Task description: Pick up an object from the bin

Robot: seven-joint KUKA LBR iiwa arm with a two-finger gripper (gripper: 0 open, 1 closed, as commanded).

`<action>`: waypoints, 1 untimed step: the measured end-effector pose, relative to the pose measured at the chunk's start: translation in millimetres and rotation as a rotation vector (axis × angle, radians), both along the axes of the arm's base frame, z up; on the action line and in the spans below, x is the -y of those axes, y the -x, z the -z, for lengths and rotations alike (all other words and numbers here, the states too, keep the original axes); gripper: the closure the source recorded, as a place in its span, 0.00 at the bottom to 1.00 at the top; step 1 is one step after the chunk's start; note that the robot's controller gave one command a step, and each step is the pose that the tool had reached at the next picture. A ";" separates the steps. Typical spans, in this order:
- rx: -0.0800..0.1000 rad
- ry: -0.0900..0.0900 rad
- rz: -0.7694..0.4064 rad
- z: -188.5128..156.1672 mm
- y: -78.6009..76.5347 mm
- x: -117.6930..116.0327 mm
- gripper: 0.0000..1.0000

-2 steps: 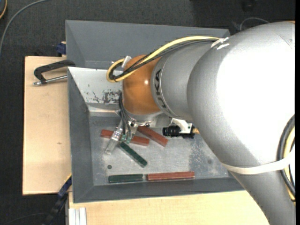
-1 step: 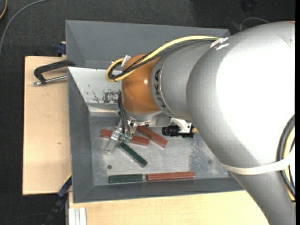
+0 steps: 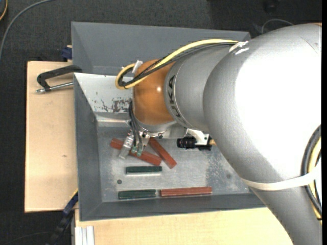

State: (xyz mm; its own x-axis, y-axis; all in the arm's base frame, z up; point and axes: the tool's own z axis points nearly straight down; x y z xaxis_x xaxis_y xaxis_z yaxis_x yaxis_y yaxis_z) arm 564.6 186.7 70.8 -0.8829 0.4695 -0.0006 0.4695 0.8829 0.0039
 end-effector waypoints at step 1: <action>0.004 -0.001 -0.002 -33.1 -1.4 -1.6 1.00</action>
Offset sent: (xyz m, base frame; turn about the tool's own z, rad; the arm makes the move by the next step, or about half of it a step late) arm 0.0001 0.0001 0.0303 0.0000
